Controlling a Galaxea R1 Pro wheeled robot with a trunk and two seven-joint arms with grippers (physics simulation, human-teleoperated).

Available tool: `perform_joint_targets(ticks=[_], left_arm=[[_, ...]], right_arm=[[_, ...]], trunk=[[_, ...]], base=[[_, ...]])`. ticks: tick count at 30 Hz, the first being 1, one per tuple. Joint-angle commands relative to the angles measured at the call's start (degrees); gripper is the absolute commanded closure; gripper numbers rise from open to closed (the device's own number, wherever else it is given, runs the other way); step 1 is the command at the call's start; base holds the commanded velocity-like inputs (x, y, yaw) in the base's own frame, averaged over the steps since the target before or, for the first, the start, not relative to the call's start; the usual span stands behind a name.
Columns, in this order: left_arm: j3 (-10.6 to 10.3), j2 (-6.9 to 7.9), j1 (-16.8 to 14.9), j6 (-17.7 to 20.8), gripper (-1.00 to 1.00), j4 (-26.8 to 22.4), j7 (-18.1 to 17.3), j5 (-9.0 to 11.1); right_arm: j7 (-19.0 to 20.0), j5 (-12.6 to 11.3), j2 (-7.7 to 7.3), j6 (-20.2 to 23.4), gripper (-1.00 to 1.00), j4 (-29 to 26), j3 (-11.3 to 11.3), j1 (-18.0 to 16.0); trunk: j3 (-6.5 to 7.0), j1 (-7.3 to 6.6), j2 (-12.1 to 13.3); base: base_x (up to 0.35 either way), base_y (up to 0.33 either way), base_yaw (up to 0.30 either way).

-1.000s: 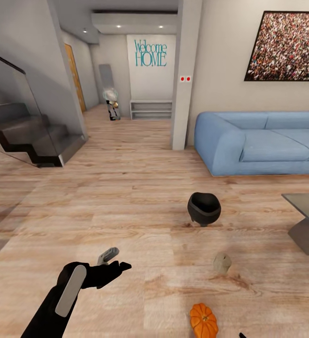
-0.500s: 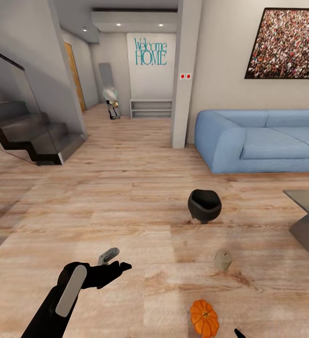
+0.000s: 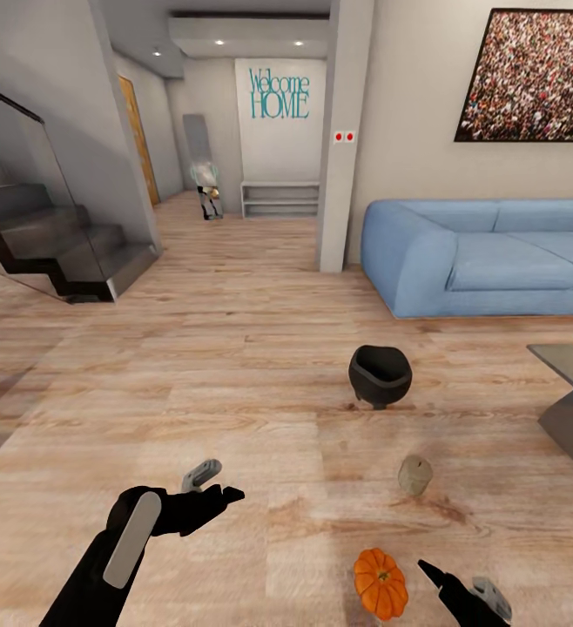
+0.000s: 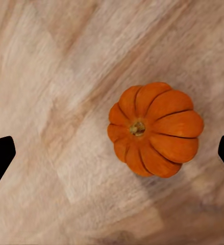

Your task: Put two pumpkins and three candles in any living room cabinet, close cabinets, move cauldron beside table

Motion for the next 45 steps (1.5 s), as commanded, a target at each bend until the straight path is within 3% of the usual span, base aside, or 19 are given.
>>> perform_joint_targets(ticks=[1, 10, 17, 41, 45], left_arm=[[0.06, -0.03, -0.03, 0.22, -1.0, -0.05, 0.59, 0.63], [0.14, -0.03, -0.03, 0.22, -1.0, -0.05, 0.59, 0.67], [0.13, -0.03, -0.03, 0.22, -1.0, -0.12, 0.59, 0.64], [0.12, -0.03, -0.03, 0.99, -1.0, -0.22, 0.53, 0.72], [-0.08, 0.02, -0.03, 1.08, -1.0, -0.29, 0.5, 3.01]], right_arm=[[0.07, -0.53, 0.01, 0.6, -1.0, -0.05, -0.25, -0.05], [0.11, -2.98, -0.02, 1.49, -1.0, -0.13, -0.15, -2.5], [0.15, -3.32, -0.07, 3.05, -1.0, -0.12, -0.14, -2.63], [3.11, -3.56, -0.09, 6.56, -1.0, -0.02, -0.35, -2.64], [3.3, -4.54, -0.15, 6.68, -1.0, -0.02, -0.35, -2.64]], trunk=[[-0.23, 0.21, -0.44], [-1.85, 2.19, -4.05], [-3.11, 3.73, -6.85], [-8.42, 4.35, -7.19], [-9.31, 4.46, -7.24]], base=[[0.0, 0.0, 0.0], [0.0, 0.0, 0.0], [0.0, 0.0, 0.0], [0.0, 0.0, 0.0], [0.0, 0.0, 0.0]])
